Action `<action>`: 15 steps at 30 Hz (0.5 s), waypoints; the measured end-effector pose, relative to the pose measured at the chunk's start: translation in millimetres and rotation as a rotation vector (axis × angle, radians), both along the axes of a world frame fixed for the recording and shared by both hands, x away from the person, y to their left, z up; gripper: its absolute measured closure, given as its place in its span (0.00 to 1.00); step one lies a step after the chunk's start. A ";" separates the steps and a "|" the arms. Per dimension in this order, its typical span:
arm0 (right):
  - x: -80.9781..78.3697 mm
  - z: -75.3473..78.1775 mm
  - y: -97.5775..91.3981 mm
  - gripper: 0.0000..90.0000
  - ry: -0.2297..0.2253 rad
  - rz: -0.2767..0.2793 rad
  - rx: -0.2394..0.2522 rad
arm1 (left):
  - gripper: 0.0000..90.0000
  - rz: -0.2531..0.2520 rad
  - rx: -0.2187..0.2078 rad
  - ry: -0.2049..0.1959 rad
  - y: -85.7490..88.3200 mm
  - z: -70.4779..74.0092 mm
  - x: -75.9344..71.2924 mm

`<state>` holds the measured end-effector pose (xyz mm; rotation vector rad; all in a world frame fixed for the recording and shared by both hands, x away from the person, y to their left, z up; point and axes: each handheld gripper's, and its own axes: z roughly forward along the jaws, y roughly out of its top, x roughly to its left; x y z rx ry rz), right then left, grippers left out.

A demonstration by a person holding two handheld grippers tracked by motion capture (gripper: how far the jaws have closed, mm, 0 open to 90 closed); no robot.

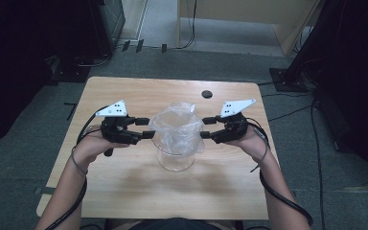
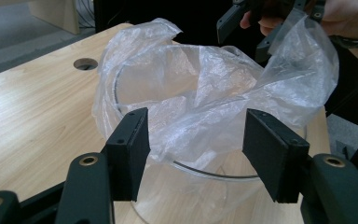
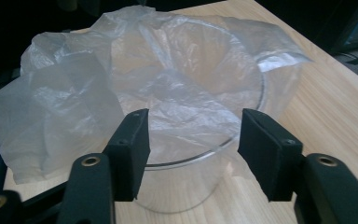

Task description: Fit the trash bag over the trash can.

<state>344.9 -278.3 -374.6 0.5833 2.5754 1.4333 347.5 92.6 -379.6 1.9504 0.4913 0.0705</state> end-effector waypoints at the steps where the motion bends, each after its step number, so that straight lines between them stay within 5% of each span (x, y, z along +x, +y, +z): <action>1: 0.1 -1.0 1.2 0.46 0.000 0.001 0.006 | 0.43 -0.003 0.004 -0.011 -2.5 -1.1 0.4; 10: 1.1 -11.2 24.3 0.40 -0.052 0.039 -0.014 | 0.41 -0.014 0.018 -0.034 -20.2 -11.4 1.0; 15: 1.4 -15.2 35.0 0.56 -0.070 0.041 -0.048 | 0.53 -0.007 0.027 -0.035 -22.3 -13.9 1.5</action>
